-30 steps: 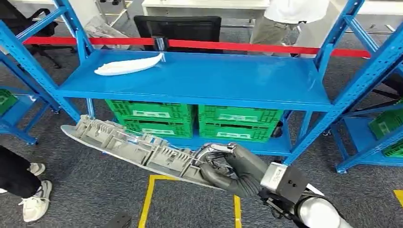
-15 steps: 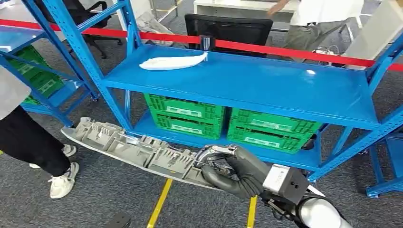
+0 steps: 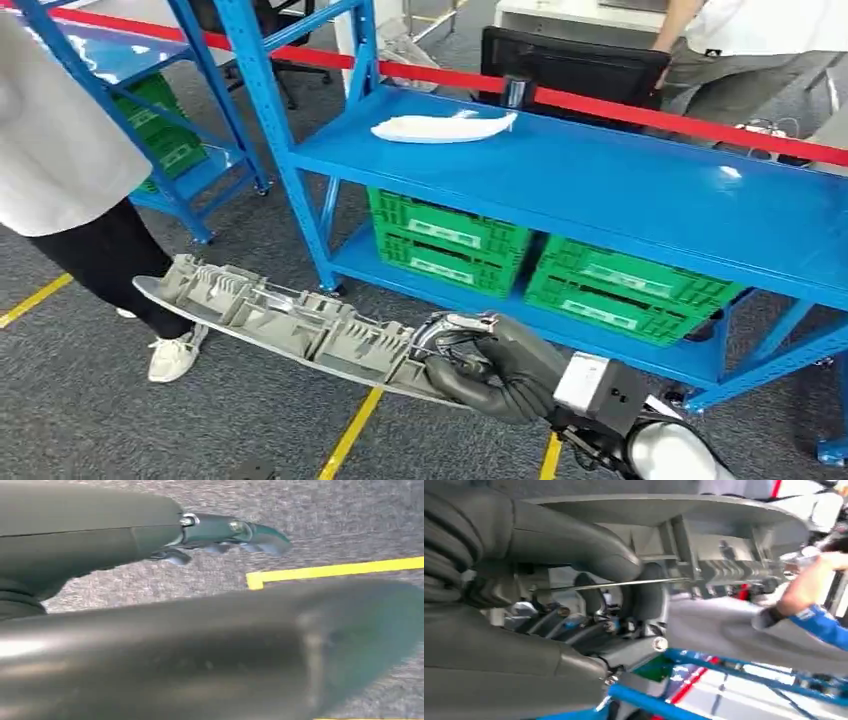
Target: Take the parts from the cabinet and place them on the table.
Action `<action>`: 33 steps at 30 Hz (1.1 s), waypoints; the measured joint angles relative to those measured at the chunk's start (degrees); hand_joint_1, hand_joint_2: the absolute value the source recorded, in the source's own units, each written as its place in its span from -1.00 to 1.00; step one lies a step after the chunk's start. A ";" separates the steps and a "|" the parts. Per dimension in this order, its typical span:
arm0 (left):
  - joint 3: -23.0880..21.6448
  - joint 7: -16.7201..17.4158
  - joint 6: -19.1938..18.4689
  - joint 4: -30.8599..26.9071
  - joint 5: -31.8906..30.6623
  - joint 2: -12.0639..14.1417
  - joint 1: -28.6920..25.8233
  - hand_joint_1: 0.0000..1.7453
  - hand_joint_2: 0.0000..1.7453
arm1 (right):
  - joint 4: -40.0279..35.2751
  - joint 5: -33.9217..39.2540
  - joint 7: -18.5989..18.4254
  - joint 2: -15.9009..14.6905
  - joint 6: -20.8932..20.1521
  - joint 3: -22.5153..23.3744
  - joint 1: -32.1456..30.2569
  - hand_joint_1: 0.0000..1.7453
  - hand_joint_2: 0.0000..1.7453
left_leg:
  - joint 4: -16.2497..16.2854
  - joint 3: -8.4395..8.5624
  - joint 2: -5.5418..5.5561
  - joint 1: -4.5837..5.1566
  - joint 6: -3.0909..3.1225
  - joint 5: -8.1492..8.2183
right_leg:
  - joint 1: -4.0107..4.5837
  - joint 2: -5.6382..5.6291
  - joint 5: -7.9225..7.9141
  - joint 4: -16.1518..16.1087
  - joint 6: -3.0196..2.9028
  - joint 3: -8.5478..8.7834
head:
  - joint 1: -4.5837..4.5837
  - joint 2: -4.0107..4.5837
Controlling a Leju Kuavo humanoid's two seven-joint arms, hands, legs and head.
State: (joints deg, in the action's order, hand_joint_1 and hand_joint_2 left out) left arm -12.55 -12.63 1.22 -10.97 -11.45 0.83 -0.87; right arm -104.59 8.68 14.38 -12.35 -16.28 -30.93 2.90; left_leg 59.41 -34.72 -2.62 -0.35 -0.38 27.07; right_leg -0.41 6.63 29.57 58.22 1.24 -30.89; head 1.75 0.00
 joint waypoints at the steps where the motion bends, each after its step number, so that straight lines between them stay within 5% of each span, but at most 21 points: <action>1: 0.00 0.00 0.00 0.07 0.07 0.00 -0.10 -1.00 -1.00 | 0.00 -0.02 -0.07 0.00 0.00 -0.11 0.01 1.00 1.00 | -0.06 -0.14 0.67 0.04 0.41 -0.10 | -0.09 0.60 0.03 -0.18 0.38 0.23 | 0.00 0.00; 2: 0.02 0.00 0.00 0.09 0.11 0.00 -0.15 -1.00 -1.00 | -0.02 -0.09 -0.26 0.00 0.00 -0.15 0.07 1.00 1.00 | -0.35 0.10 1.36 -0.34 0.95 -0.37 | -0.38 -0.03 0.50 -0.02 0.95 0.37 | -0.06 0.00; 4: 0.04 -0.04 0.02 0.09 0.22 0.00 0.05 -1.00 -1.00 | -0.04 -0.11 -0.85 0.00 0.00 -0.20 0.09 1.00 1.00 | -0.35 -0.02 2.48 -0.36 1.54 -0.50 | -0.65 -4.97 3.87 4.83 1.08 -1.68 | -0.15 0.00; 6: 0.04 -0.07 0.00 0.07 0.50 -0.18 0.22 -1.00 -1.00 | -0.02 -0.13 -1.36 0.00 -0.24 -0.33 0.11 1.00 1.00 | -0.34 -0.18 4.00 -0.22 1.85 -0.58 | -0.38 -6.20 8.37 15.10 1.03 -6.75 | -0.15 0.00; 7: 0.06 -0.07 0.00 0.09 0.66 -0.22 0.16 -1.00 -1.00 | 0.02 -0.17 -1.59 0.00 -0.26 -0.41 0.10 1.00 1.00 | -0.33 -0.20 4.77 -0.10 1.89 -0.61 | -0.29 -6.22 8.92 18.06 0.93 -8.43 | -0.15 0.00; 8: 0.07 -0.07 -0.04 0.15 0.83 -0.22 0.07 -1.00 -1.00 | 0.04 -0.17 -1.75 0.00 -0.37 -0.52 0.10 1.00 1.00 | -0.33 -0.18 5.58 -0.05 1.92 -0.65 | -0.21 -6.26 8.01 18.24 0.72 -8.79 | -0.15 0.00; 10: 0.15 -0.07 -0.24 0.24 1.07 -0.22 0.00 -1.00 -1.00 | 0.04 -0.20 -1.77 0.00 -0.42 -0.70 0.10 1.00 1.00 | -0.31 -0.04 7.25 0.03 1.83 -0.72 | -0.12 -6.69 3.31 11.53 0.14 -5.90 | -0.15 0.00; 11: 0.22 -0.07 -0.37 0.24 1.07 -0.31 0.00 -1.00 -1.00 | 0.02 -0.20 -1.73 0.00 -0.44 -0.72 0.10 1.00 1.00 | -0.31 0.08 8.12 0.06 1.73 -0.78 | -0.06 -7.87 0.49 5.87 -0.27 -3.16 | -0.15 0.00; 12: 0.24 -0.07 -0.42 0.24 1.07 -0.48 -0.01 -1.00 -1.00 | 0.02 -0.20 -1.70 0.00 -0.44 -0.72 0.10 1.00 1.00 | -0.31 -0.02 8.72 -0.16 1.59 -0.87 | -0.06 -10.87 -0.78 1.27 -0.74 -1.13 | -0.15 0.00; 13: 0.28 -0.07 -0.48 0.26 1.07 -0.57 0.08 -1.00 -1.00 | 0.02 -0.20 -1.62 0.00 -0.42 -0.72 -0.02 1.00 1.00 | -0.09 -0.34 9.44 0.17 1.23 -0.96 | -0.06 -11.41 -0.35 0.23 -0.55 -0.84 | -0.13 0.00; 16: 0.31 -0.07 -0.79 0.46 1.07 -0.70 -0.36 -1.00 -1.00 | 0.02 -0.35 -1.55 0.00 -0.42 -0.72 0.05 1.00 1.00 | -0.72 -0.75 11.11 -0.41 -0.08 -1.56 | 0.47 -9.77 -0.63 0.29 -0.95 -0.93 | -0.26 0.00; 17: 0.31 -0.07 -0.96 0.57 1.07 -0.55 -0.46 -1.00 -1.00 | 0.00 -0.55 -1.55 0.07 -0.42 -0.72 0.03 1.00 1.00 | -0.75 -0.82 11.57 -0.05 -0.50 -1.59 | -0.20 -8.93 -1.06 -0.47 -1.41 -0.65 | -0.26 0.00; 19: 0.33 -0.07 -1.05 0.55 1.07 -0.59 -0.42 -1.00 -1.00 | -0.09 -0.72 -1.60 0.22 -0.26 -0.70 0.05 1.00 1.00 | 3.11 -2.46 5.72 0.16 -0.69 1.28 | -0.24 -7.43 -1.30 -1.07 -2.07 -0.25 | 0.24 0.00; 20: 0.33 -0.07 -1.07 0.55 1.07 -0.59 -0.16 -1.00 -1.00 | -0.20 -0.79 -1.66 0.26 -0.17 -0.68 0.04 1.00 1.00 | 7.47 -4.56 4.17 0.08 -0.98 3.72 | -0.20 -6.56 -1.27 -1.03 -2.12 -0.26 | 0.26 0.00; 22: 0.31 -0.07 -1.07 0.55 0.96 -0.59 0.07 -1.00 -1.00 | -0.26 -0.96 -1.88 0.37 -0.02 -0.68 0.03 1.00 1.00 | 15.59 -8.30 3.27 -0.15 -1.41 7.05 | -0.16 -4.84 -1.13 -0.90 -2.25 -0.30 | 0.26 0.00; 23: 0.31 -0.04 -1.07 0.55 0.72 -0.57 0.07 -1.00 -1.00 | -0.28 -1.16 -2.03 0.48 0.04 -0.66 0.01 1.00 1.00 | 16.89 -8.81 3.13 -0.33 -1.61 6.93 | -0.17 -4.02 -1.03 -0.83 -2.15 -0.29 | 0.26 0.00; 26: 0.31 0.28 -1.07 0.52 0.48 -0.22 0.07 -1.00 -1.00 | -0.41 -1.38 -2.36 1.05 0.11 -0.55 -0.02 1.00 1.00 | 5.62 -2.34 1.67 -0.62 -1.83 0.99 | -0.31 -1.97 -0.51 -0.44 -1.64 -0.06 | 0.26 0.00; 27: 0.31 0.28 -1.09 0.48 0.44 -0.15 0.12 -1.00 -1.00 | -0.57 -1.46 -2.55 1.25 0.11 -0.44 -0.02 1.00 1.00 | 0.87 0.45 -0.78 -0.58 -1.81 -0.41 | -0.25 -1.50 -0.21 -0.17 -1.25 0.12 | 0.28 0.00; 28: 0.31 0.33 -1.27 0.42 0.37 -0.24 0.32 -1.00 -1.00 | -0.81 -1.49 -2.78 1.36 0.11 -0.24 -0.10 1.00 1.00 | 0.05 0.67 -2.16 -0.10 -1.01 0.35 | 0.24 -1.06 0.14 0.08 -0.79 0.10 | 0.28 0.00; 32: 0.31 0.37 -1.42 0.52 0.92 -0.09 0.08 -1.00 -1.00 | -1.38 -1.57 -3.06 1.81 -0.57 0.24 -0.14 1.00 1.00 | -0.29 0.26 0.65 -0.01 0.81 -0.07 | 0.09 0.90 0.31 -0.32 0.51 0.76 | 0.07 0.00; 33: 0.31 0.39 -0.97 0.52 1.14 -0.13 -0.06 -1.00 -1.00 | -1.46 -1.57 -3.08 1.86 -0.61 0.39 -0.11 1.00 1.00 | -0.49 0.35 1.25 -0.29 1.23 -0.30 | -0.26 -1.40 0.98 0.29 0.99 0.73 | 0.04 0.00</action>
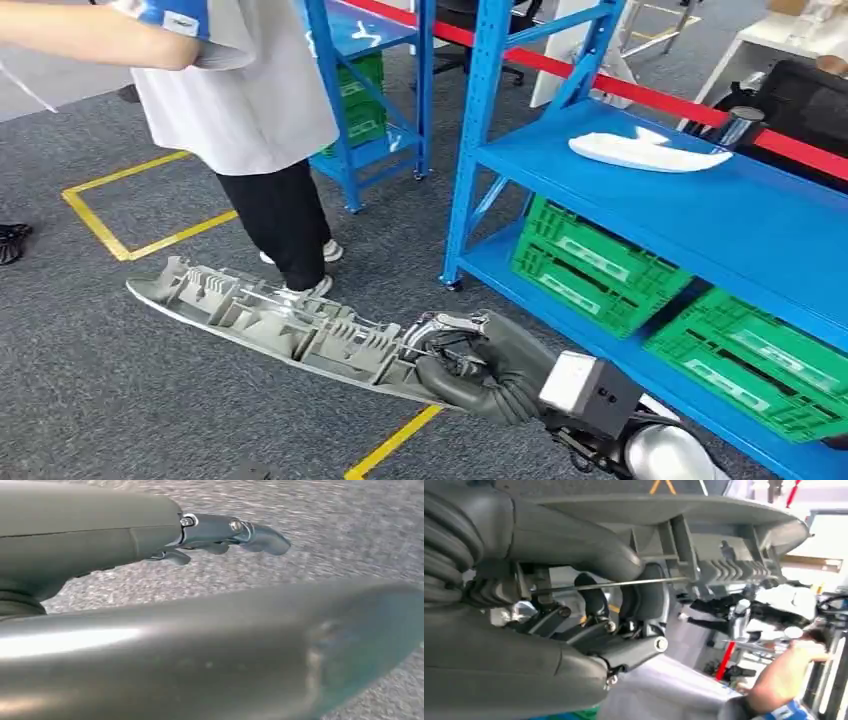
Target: Take the parts from the cabinet and place them on the table.
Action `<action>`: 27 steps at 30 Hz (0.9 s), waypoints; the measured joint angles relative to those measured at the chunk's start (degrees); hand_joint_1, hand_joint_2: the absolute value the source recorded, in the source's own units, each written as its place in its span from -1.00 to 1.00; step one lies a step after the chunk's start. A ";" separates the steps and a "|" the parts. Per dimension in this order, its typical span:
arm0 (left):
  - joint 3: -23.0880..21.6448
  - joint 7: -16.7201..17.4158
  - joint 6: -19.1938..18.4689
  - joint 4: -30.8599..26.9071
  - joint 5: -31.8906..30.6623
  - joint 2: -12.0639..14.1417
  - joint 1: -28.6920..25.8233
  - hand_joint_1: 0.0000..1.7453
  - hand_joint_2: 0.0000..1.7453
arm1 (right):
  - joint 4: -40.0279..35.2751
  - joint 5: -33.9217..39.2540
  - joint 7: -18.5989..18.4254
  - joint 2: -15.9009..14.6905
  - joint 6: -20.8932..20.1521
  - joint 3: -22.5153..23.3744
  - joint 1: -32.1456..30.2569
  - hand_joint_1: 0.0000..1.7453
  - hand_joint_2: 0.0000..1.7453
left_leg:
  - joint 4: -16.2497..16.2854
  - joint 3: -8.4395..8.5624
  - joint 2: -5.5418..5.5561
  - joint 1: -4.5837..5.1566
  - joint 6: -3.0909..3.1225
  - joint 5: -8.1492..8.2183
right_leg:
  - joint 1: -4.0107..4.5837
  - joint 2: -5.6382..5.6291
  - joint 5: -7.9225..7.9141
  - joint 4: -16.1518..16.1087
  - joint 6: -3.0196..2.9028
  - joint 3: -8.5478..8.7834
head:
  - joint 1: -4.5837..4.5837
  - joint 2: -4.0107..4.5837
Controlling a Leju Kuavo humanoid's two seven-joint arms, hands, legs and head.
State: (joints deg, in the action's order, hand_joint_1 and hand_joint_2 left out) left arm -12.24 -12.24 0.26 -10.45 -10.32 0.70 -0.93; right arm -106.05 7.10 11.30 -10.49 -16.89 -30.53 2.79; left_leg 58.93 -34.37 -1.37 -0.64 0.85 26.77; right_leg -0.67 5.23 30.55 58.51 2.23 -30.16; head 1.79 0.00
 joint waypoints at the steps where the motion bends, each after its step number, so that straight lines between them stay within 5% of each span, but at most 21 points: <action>1: 0.00 0.04 0.58 -0.02 0.04 -0.07 0.05 -1.00 -1.00 | -0.22 0.02 0.04 0.11 -0.09 0.18 -0.14 1.00 1.00 | 0.00 -0.09 0.55 -0.03 0.35 -0.11 | -0.16 -2.83 1.79 2.30 0.05 -1.08 | -0.04 0.00; 3: 0.13 -0.02 1.03 -0.07 1.29 -0.72 0.27 -1.00 -1.00 | -0.46 -0.09 0.04 0.11 -0.50 0.74 -0.73 1.00 1.00 | 0.00 -0.26 2.03 0.05 0.72 -0.21 | -0.13 -4.73 6.50 11.84 0.11 -5.66 | -0.06 0.00; 5: 0.57 -0.46 0.93 -0.04 2.81 -1.14 0.19 -1.00 -1.00 | -0.46 -0.33 -0.24 0.11 -0.74 1.24 -1.37 1.00 1.00 | 0.02 -0.34 3.65 0.22 0.81 -0.27 | 0.02 -4.87 7.84 17.96 -0.02 -9.08 | -0.09 0.00; 6: 1.02 -0.83 0.36 -0.07 3.91 -1.27 0.12 -1.00 -1.00 | -0.48 -0.44 -0.43 0.15 -0.81 1.51 -1.67 1.00 1.00 | 0.02 -0.30 4.45 0.24 0.79 -0.30 | 0.10 -4.93 6.47 17.04 -0.21 -8.92 | -0.09 0.00; 8: 2.25 -1.14 -0.78 -0.07 6.21 -1.42 0.12 -1.00 -1.00 | -0.79 -0.79 -0.90 0.42 -0.81 1.88 -1.85 1.00 1.00 | 0.06 -0.19 6.16 0.24 0.61 -0.42 | 0.14 -5.72 0.98 8.25 -0.80 -5.06 | -0.09 0.00; 9: 3.10 -1.14 -1.41 -0.07 7.43 -1.53 0.17 -1.00 -1.00 | -0.98 -0.96 -0.96 0.55 -0.81 2.05 -1.80 1.00 1.00 | 0.07 -0.15 6.86 0.20 0.49 -0.49 | 0.12 -7.59 -1.55 2.76 -1.14 -2.44 | -0.09 0.00; 10: 3.76 -1.14 -1.66 -0.07 8.04 -1.71 0.32 -1.00 -1.00 | -1.16 -0.98 -0.96 0.61 -0.81 2.21 -1.80 1.00 1.00 | 0.17 -0.37 7.36 0.31 0.17 -0.62 | 0.07 -10.73 -1.16 0.16 -1.23 -1.43 | -0.02 0.00; 12: 4.85 -1.14 -2.20 -0.07 8.98 -1.75 0.42 -1.00 -1.00 | -1.36 -1.05 -0.98 0.72 -0.79 2.36 -1.73 1.00 1.00 | 0.00 -0.82 8.49 0.05 -0.65 -0.95 | 0.40 -9.24 -1.49 0.00 -1.31 -1.64 | -0.22 0.00; 14: 5.86 -1.12 -2.53 0.00 9.92 -1.88 0.31 -1.00 -1.00 | -1.36 -1.07 -1.05 0.72 -0.59 2.42 -1.76 1.00 1.00 | -0.60 -0.96 9.74 -0.07 -1.59 -1.40 | 0.56 -8.19 -1.84 -0.34 -2.09 -1.48 | -0.24 0.00; 15: 6.33 -0.92 -2.53 0.00 10.38 -1.88 0.36 -1.00 -1.00 | -1.33 -1.03 -1.01 0.72 -0.44 2.45 -1.79 1.00 1.00 | -0.18 -0.98 9.11 -0.13 -1.70 -1.20 | -0.06 -7.17 -2.34 -1.15 -2.63 -1.20 | -0.24 0.00; 16: 6.76 -0.83 -2.53 -0.04 10.60 -1.90 0.48 -1.00 -1.00 | -1.36 -0.96 -0.87 0.72 -0.39 2.49 -1.87 1.00 1.00 | 1.65 -1.81 5.83 0.33 -1.75 0.33 | 0.03 -6.56 -2.41 -1.43 -3.08 -1.02 | 0.00 0.00; 17: 7.17 -0.81 -2.53 -0.09 10.78 -1.97 0.75 -1.00 -1.00 | -1.33 -0.85 -0.79 0.72 -0.31 2.56 -1.88 1.00 1.00 | 5.39 -3.62 3.67 0.38 -1.97 2.72 | 0.14 -5.72 -2.42 -1.42 -3.19 -1.04 | 0.11 0.00; 19: 7.61 -0.81 -2.53 -0.09 10.88 -1.99 1.19 -1.00 -1.00 | -1.33 -0.83 -0.81 0.70 -0.29 2.64 -1.90 1.00 1.00 | 14.39 -7.66 2.15 0.14 -2.39 6.87 | 0.30 -3.94 -2.27 -1.27 -3.41 -1.11 | 0.11 0.00; 20: 7.76 -0.79 -2.53 -0.09 11.04 -2.08 1.22 -1.00 -1.00 | -1.31 -0.79 -0.81 0.70 -0.29 2.67 -1.90 1.00 1.00 | 17.05 -8.76 2.00 0.05 -2.58 7.55 | 0.30 -3.15 -2.21 -1.18 -3.41 -1.14 | 0.13 0.00; 21: 7.91 -0.79 -2.51 -0.09 11.41 -2.10 1.17 -1.00 -1.00 | -1.25 -0.59 -0.66 0.63 -0.29 2.67 -1.90 1.00 1.00 | 16.95 -8.53 1.89 -0.07 -2.72 6.92 | 0.29 -2.48 -2.15 -1.09 -3.36 -1.15 | 0.11 0.00; 23: 8.50 -0.79 -2.40 -0.09 12.04 -2.10 1.13 -1.00 -1.00 | -1.07 0.18 -0.02 0.44 -0.18 2.62 -1.69 1.00 1.00 | 8.73 -3.82 1.03 -0.27 -2.84 2.49 | 0.26 -1.01 -1.83 -0.79 -3.09 -1.07 | 0.13 0.00; 24: 8.77 -0.94 -2.38 -0.11 12.26 -2.03 1.17 -1.00 -1.00 | -0.87 0.50 0.37 0.35 -0.04 2.60 -1.47 1.00 1.00 | 3.45 -0.81 -0.40 -0.26 -2.76 0.51 | 0.25 -0.43 -1.60 -0.57 -2.83 -0.95 | 0.11 0.00; 25: 8.96 -1.25 -2.40 -0.15 12.61 -2.03 1.25 -1.00 -1.00 | -0.65 0.85 0.59 0.26 0.06 2.49 -1.20 1.00 1.00 | 0.11 0.71 -2.97 0.03 -2.42 1.02 | 0.45 0.08 -1.35 -0.38 -2.46 -0.96 | 0.11 0.00; 26: 9.20 -1.58 -2.53 -0.15 13.01 -2.03 1.28 -1.00 -1.00 | -0.35 1.05 0.83 0.07 0.20 2.34 -0.83 1.00 1.00 | -0.08 0.60 -2.18 0.17 -1.56 0.52 | 0.75 0.45 -1.08 -0.07 -2.04 -0.96 | 0.04 0.00; 27: 9.40 -1.96 -2.68 -0.13 13.31 -2.03 1.15 -1.00 -1.00 | -0.05 1.16 1.07 -0.02 0.20 2.10 -0.44 1.00 1.00 | 0.07 0.38 -1.56 0.25 -1.33 0.55 | 0.81 0.83 -1.13 -0.19 -1.82 -0.93 | 0.04 0.00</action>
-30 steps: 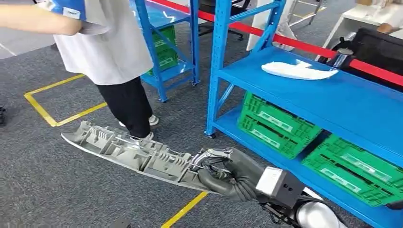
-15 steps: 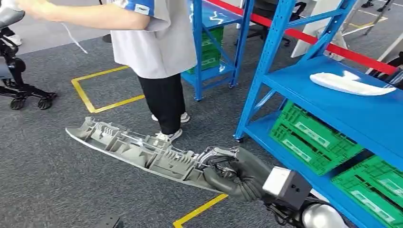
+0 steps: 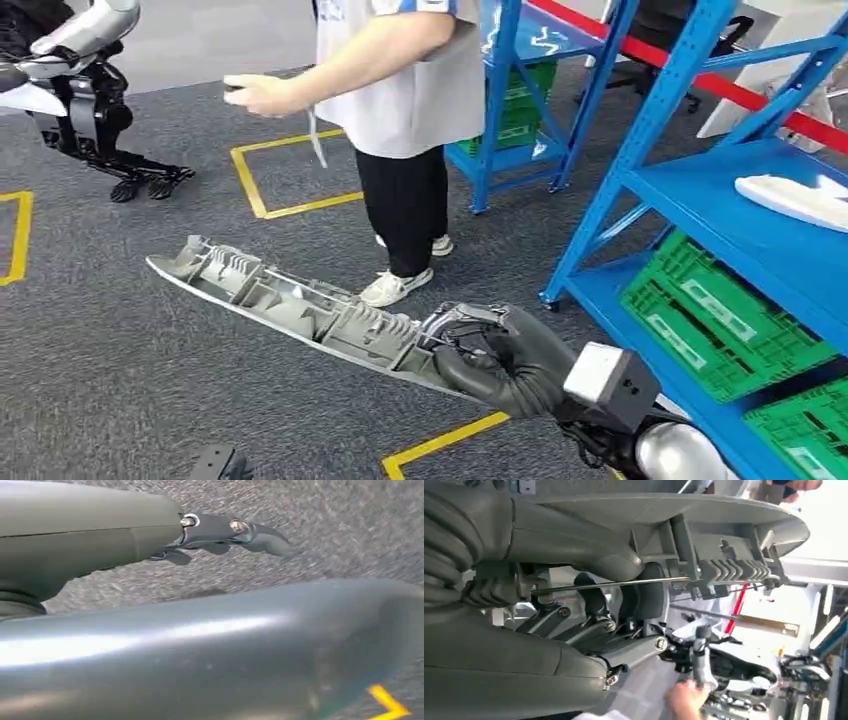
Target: Take the parts from the cabinet and place them on the table.
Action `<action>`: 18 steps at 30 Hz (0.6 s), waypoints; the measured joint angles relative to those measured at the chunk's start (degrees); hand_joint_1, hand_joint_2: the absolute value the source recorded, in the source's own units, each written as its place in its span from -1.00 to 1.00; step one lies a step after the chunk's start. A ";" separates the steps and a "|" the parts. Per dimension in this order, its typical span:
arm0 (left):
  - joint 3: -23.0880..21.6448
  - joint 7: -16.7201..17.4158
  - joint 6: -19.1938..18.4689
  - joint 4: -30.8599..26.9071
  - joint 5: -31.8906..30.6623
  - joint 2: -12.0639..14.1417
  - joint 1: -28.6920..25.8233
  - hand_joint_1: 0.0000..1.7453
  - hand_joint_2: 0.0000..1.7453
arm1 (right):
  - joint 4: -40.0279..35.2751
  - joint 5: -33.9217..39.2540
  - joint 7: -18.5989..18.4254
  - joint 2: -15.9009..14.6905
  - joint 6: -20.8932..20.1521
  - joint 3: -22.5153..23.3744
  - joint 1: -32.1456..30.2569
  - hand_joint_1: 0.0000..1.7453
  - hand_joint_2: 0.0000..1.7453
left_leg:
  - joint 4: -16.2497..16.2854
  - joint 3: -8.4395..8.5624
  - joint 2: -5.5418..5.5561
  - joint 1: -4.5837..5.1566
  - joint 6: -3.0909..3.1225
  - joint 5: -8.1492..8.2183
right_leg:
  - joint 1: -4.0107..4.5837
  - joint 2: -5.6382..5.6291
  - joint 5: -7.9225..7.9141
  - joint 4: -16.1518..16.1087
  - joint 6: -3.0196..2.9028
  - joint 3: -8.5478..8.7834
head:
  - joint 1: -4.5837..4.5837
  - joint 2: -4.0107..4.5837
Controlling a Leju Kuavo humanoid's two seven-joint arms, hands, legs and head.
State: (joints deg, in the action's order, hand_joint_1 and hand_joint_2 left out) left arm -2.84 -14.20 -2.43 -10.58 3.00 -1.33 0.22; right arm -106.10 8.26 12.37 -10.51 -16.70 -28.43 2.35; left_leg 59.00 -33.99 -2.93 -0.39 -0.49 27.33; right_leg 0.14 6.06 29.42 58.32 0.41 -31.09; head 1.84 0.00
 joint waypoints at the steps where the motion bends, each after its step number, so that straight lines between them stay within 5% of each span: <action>1: 0.33 -0.38 -0.37 0.07 0.17 0.07 -0.24 -1.00 -1.00 | 0.37 0.20 0.31 -0.04 0.04 -0.26 0.34 1.00 1.00 | 0.02 -0.19 0.51 0.21 0.31 -0.01 | -0.08 0.42 -0.07 -0.14 0.35 0.09 | 0.00 0.00; 3: 0.83 -0.97 -1.07 0.17 0.61 0.24 -0.55 -1.00 -1.00 | 0.81 0.39 0.46 -0.04 0.28 -0.77 0.96 1.00 1.00 | -0.50 0.04 1.73 0.08 1.18 -0.45 | -0.25 1.19 0.18 -0.27 1.11 0.33 | 0.00 0.00; 5: 1.27 -1.27 -1.71 0.20 1.00 0.33 -0.57 -1.00 -1.00 | 1.18 0.53 0.66 -0.15 0.83 -1.12 1.27 1.00 1.00 | -0.73 -0.01 2.80 -0.21 1.72 -0.77 | -0.72 -3.86 3.31 3.94 1.59 -1.30 | -0.11 0.00; 6: 1.31 -1.34 -2.18 0.22 1.09 0.31 -0.45 -1.00 -1.00 | 1.38 0.61 0.83 -0.33 1.40 -1.27 1.35 1.00 1.00 | -0.72 -0.14 3.48 -0.21 1.90 -0.83 | -0.74 -5.10 5.75 8.71 1.69 -3.59 | -0.13 0.00; 8: 1.47 -1.42 -2.69 0.24 1.11 0.24 -0.40 -1.00 -1.00 | 1.84 0.68 1.01 -0.52 1.90 -1.53 1.36 1.00 1.00 | -0.68 -0.31 4.98 -0.14 1.97 -0.89 | -0.66 -5.72 8.72 17.01 1.75 -7.85 | -0.13 0.00; 10: 1.75 -1.40 -2.82 0.33 1.11 0.26 -0.44 -1.00 -1.00 | 2.32 0.72 1.09 -0.66 2.25 -1.71 1.37 1.00 1.00 | -0.60 -0.31 6.53 -0.15 1.87 -0.95 | -0.72 -5.77 6.25 16.03 1.60 -7.81 | -0.13 0.00; 12: 1.90 -1.16 -2.82 0.39 1.07 0.26 -0.29 -1.00 -1.00 | 2.67 0.85 1.31 -0.68 2.62 -1.82 1.55 1.00 1.00 | -0.35 -0.31 8.10 -0.21 1.66 -1.02 | -0.96 -6.49 1.08 7.00 1.38 -3.63 | -0.13 0.00; 13: 1.93 -1.07 -2.82 0.37 0.78 0.24 -0.16 -1.00 -1.00 | 2.67 0.92 1.47 -0.70 2.86 -1.82 1.64 1.00 1.00 | -0.18 -0.40 8.87 -0.27 1.44 -1.01 | -1.21 -8.66 -0.80 1.41 1.30 -1.02 | -0.13 0.00; 14: 1.93 -1.07 -2.84 0.35 0.33 0.24 0.06 -1.00 -1.00 | 2.82 1.05 1.59 -0.70 3.08 -1.84 1.62 1.00 1.00 | -0.04 -0.75 9.50 -0.09 0.86 -1.10 | -1.04 -10.39 0.06 0.51 1.58 -0.70 | -0.11 0.00; 18: 1.93 -1.05 -3.06 0.31 -1.21 0.31 0.00 -1.00 -1.00 | 3.21 1.31 1.99 -0.68 3.41 -1.90 1.67 1.00 1.00 | -0.85 -1.32 11.28 -0.53 -0.85 -1.88 | -0.63 -8.33 -0.64 0.26 0.17 -0.89 | -0.18 0.00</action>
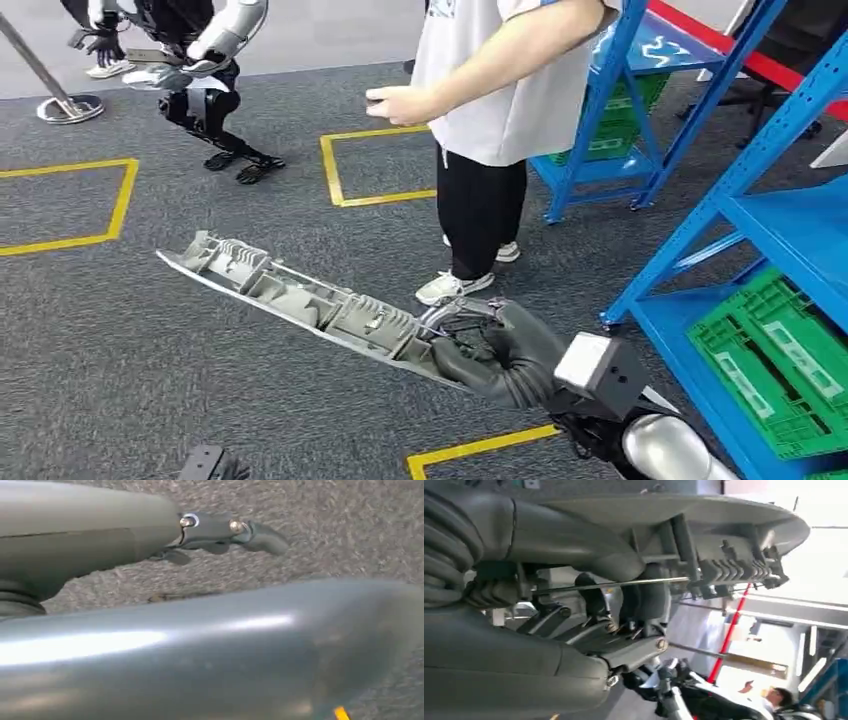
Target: Take the parts from the cabinet and place them on the table.
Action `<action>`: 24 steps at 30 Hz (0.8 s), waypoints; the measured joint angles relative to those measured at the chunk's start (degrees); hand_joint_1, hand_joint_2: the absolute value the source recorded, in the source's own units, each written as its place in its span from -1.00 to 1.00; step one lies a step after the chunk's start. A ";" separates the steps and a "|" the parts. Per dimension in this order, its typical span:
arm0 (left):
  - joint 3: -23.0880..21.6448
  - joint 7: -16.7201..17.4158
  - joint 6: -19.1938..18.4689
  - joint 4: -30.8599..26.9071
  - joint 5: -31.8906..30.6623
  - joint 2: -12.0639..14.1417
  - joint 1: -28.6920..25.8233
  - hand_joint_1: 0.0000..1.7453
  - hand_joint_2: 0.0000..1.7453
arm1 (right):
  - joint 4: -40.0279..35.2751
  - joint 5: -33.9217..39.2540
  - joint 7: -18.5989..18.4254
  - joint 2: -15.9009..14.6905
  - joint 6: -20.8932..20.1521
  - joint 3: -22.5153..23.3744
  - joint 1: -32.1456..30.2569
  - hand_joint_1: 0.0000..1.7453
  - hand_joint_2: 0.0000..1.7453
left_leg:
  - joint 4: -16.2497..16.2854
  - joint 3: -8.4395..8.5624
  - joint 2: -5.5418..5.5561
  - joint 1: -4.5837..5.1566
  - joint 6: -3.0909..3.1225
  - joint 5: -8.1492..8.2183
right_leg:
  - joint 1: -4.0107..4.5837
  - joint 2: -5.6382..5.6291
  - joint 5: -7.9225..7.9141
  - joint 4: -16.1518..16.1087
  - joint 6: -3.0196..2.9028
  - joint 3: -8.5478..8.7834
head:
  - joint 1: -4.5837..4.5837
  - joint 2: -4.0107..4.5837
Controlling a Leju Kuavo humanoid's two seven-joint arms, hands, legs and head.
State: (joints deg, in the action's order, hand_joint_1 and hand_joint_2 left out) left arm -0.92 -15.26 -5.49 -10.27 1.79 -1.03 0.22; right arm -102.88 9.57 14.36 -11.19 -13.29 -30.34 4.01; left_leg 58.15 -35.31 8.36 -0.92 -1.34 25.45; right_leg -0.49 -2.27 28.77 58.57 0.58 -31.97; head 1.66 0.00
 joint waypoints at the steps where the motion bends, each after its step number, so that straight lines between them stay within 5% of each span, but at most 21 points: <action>1: -0.04 0.20 -0.11 0.02 -0.35 0.04 -0.04 -1.00 -1.00 | 0.00 0.04 0.02 0.11 0.02 -0.02 0.17 1.00 1.00 | 0.76 -0.15 -1.76 -0.07 -0.06 0.48 | -0.34 1.05 -0.39 -0.52 -0.61 0.16 | 0.00 0.00; 2: -0.11 0.37 -0.30 0.02 -0.58 0.04 0.01 -1.00 -1.00 | 0.02 0.09 0.09 0.31 0.00 -0.02 0.18 1.00 1.00 | 2.79 -1.12 -4.78 0.35 -0.12 2.08 | -0.26 1.42 -0.39 -0.61 -1.01 0.18 | 0.35 0.00; 3: -0.28 0.74 -0.44 0.02 -0.76 0.04 0.19 -1.00 -1.00 | 0.02 0.13 0.15 0.41 0.00 -0.02 0.18 1.00 1.00 | 7.19 -3.13 -6.58 0.38 -0.32 4.72 | -0.07 2.28 -0.35 -0.61 -1.25 0.16 | 0.37 0.00; 5: -0.42 1.16 -0.59 0.02 -0.94 0.00 0.25 -1.00 -1.00 | 0.02 0.09 0.07 0.55 0.00 0.00 0.16 1.00 1.00 | 16.53 -7.29 -7.67 0.33 -0.52 8.82 | 0.24 4.04 -0.22 -0.57 -1.49 0.14 | 0.37 0.00; 6: -0.52 1.22 -0.61 0.04 -1.05 -0.02 0.15 -1.00 -1.00 | 0.04 0.07 0.00 0.61 0.02 0.02 0.14 1.00 1.00 | 18.52 -8.07 -7.75 0.33 -0.55 9.10 | 0.32 4.81 -0.20 -0.55 -1.52 0.14 | 0.37 0.00; 7: -0.61 1.31 -0.61 0.07 -1.09 0.00 0.04 -1.00 -1.00 | 0.04 0.07 0.00 0.63 0.02 0.04 0.14 1.00 1.00 | 17.69 -7.46 -7.81 0.33 -0.52 8.15 | 0.40 5.49 -0.16 -0.54 -1.56 0.17 | 0.37 0.00; 9: -0.79 1.42 -0.59 0.09 -1.09 0.04 -0.04 -1.00 -1.00 | 0.04 0.02 0.00 0.68 0.02 0.07 0.14 1.00 1.00 | 9.57 -2.86 -8.55 0.41 -0.21 4.09 | 0.49 6.84 -0.02 -0.52 -1.47 0.34 | 0.37 0.00; 10: -0.79 1.49 -0.53 0.07 -1.09 0.11 0.01 -1.00 -1.00 | 0.04 -0.06 0.00 0.68 0.11 0.13 0.14 1.00 1.00 | 3.29 0.78 -10.30 0.55 0.12 1.84 | 0.53 7.57 0.15 -0.48 -1.25 0.58 | 0.37 0.00; 11: -0.81 1.51 -0.50 0.07 -1.09 0.13 0.17 -1.00 -1.00 | 0.04 -0.13 0.00 0.68 0.20 0.18 0.11 1.00 1.00 | 0.52 2.00 -13.12 1.13 0.70 2.54 | 0.93 8.14 0.38 -0.32 -0.90 0.62 | 0.37 0.00; 15: -0.81 1.75 -0.28 0.13 -0.74 0.11 -0.11 -1.00 -1.00 | 0.04 -0.37 0.07 0.74 0.26 0.17 0.20 1.00 1.00 | 0.30 1.46 -10.29 1.28 1.77 1.75 | 0.97 9.93 0.42 -0.45 0.22 0.86 | 0.28 0.00; 16: -0.81 1.83 -0.24 0.15 -0.65 0.04 -0.17 -1.00 -1.00 | 0.04 -0.44 0.04 0.79 0.26 0.17 0.27 1.00 1.00 | -0.17 1.94 -9.60 0.77 2.29 1.34 | 0.71 9.32 0.92 -0.12 0.67 0.92 | 0.28 0.00; 18: -0.79 1.88 0.04 0.11 -0.31 0.13 0.07 -1.00 -1.00 | 0.07 -0.39 0.15 0.79 0.22 0.13 0.36 1.00 1.00 | -0.24 1.73 -8.49 0.63 2.76 1.06 | 0.30 3.98 4.60 5.56 1.17 -1.56 | 0.02 0.00; 20: -0.79 1.88 0.09 0.09 -0.19 0.02 0.24 -1.00 -1.00 | 0.28 -0.39 0.11 0.79 0.22 0.09 0.32 1.00 1.00 | -0.21 1.53 -6.99 0.65 2.88 0.97 | 0.13 2.69 8.55 14.95 1.50 -6.14 | 0.00 0.00; 21: -0.79 1.88 0.09 0.11 -0.13 0.00 0.18 -1.00 -1.00 | 0.35 -0.39 0.07 0.79 0.20 0.07 0.32 1.00 1.00 | -0.12 1.45 -6.21 0.66 2.87 0.95 | 0.14 2.67 8.92 17.48 1.58 -7.56 | 0.00 0.00; 22: -0.79 1.88 0.09 0.11 -0.04 0.00 0.07 -1.00 -1.00 | 0.48 -0.39 0.02 0.79 0.15 0.04 0.33 1.00 1.00 | -0.05 1.44 -5.35 0.64 2.80 0.91 | 0.08 2.65 7.85 17.20 1.61 -7.61 | -0.02 0.00; 24: -0.79 1.88 0.13 0.15 0.22 -0.02 -0.02 -1.00 -1.00 | 0.52 -0.39 0.04 0.79 0.07 -0.09 0.52 1.00 1.00 | 0.23 1.42 -3.65 0.56 2.61 0.86 | -0.22 2.20 2.89 9.66 1.55 -4.15 | -0.02 0.00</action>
State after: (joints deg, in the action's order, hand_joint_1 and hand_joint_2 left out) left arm -1.70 -13.38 -5.35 -10.12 2.01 -1.05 0.20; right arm -102.36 9.18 14.40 -10.40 -13.22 -30.43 4.53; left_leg 58.38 -33.89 4.70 -0.36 1.27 26.31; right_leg -0.71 -0.07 31.66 68.24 2.13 -36.13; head 1.64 0.00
